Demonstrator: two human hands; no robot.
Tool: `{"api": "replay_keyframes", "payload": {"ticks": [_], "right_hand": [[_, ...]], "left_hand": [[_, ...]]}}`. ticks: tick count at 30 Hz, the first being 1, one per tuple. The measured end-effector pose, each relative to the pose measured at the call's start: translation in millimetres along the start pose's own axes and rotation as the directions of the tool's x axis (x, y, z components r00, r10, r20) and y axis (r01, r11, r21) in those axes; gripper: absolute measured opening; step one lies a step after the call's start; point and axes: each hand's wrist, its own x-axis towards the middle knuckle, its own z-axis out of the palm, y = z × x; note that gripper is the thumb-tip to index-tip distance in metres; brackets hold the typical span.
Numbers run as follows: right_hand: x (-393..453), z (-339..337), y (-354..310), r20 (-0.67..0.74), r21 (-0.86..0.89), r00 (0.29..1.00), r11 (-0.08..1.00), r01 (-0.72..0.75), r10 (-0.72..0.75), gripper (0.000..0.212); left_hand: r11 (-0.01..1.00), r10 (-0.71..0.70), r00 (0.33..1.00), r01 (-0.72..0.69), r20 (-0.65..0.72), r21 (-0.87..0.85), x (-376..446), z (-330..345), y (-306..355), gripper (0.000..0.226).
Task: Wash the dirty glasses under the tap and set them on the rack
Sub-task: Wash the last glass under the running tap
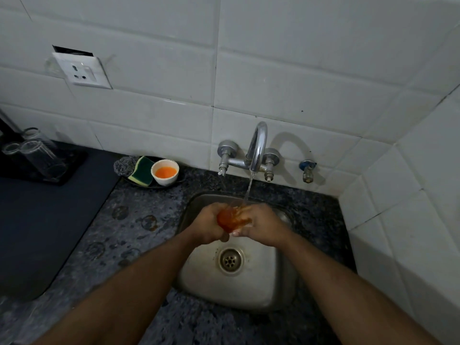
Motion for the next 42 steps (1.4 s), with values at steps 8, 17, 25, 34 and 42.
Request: {"api": "replay_keyframes", "payload": {"ticks": [8, 17, 25, 34, 42], "right_hand": [[-20, 36, -23, -0.389, 0.556, 0.825, 0.818, -0.144, 0.41, 0.072], [-22, 55, -12, -0.226, 0.559, 0.857, 0.782, -0.276, 0.464, 0.064], [-8, 42, -12, -0.227, 0.559, 0.857, 0.783, -0.274, 0.462, 0.062], [5, 31, -7, 0.069, 0.678, 0.837, 0.59, -0.438, 0.543, 0.036], [3, 46, -4, 0.475, 0.816, 0.624, -0.044, -0.576, 0.621, 0.035]], "left_hand": [[0.955, -0.127, 0.989, 0.142, 0.075, -0.26, -1, 15, -7, 0.064], [0.952, -0.082, 0.981, 0.129, 0.176, -0.276, -8, 21, -18, 0.063], [0.765, 0.038, 0.973, 0.119, 0.228, -0.633, 6, -2, -5, 0.081], [0.642, -0.304, 0.943, 0.306, 0.134, -0.703, 15, 23, 16, 0.038], [0.489, -0.467, 0.852, 0.472, 0.237, -0.733, 18, 47, 6, 0.047]]}}
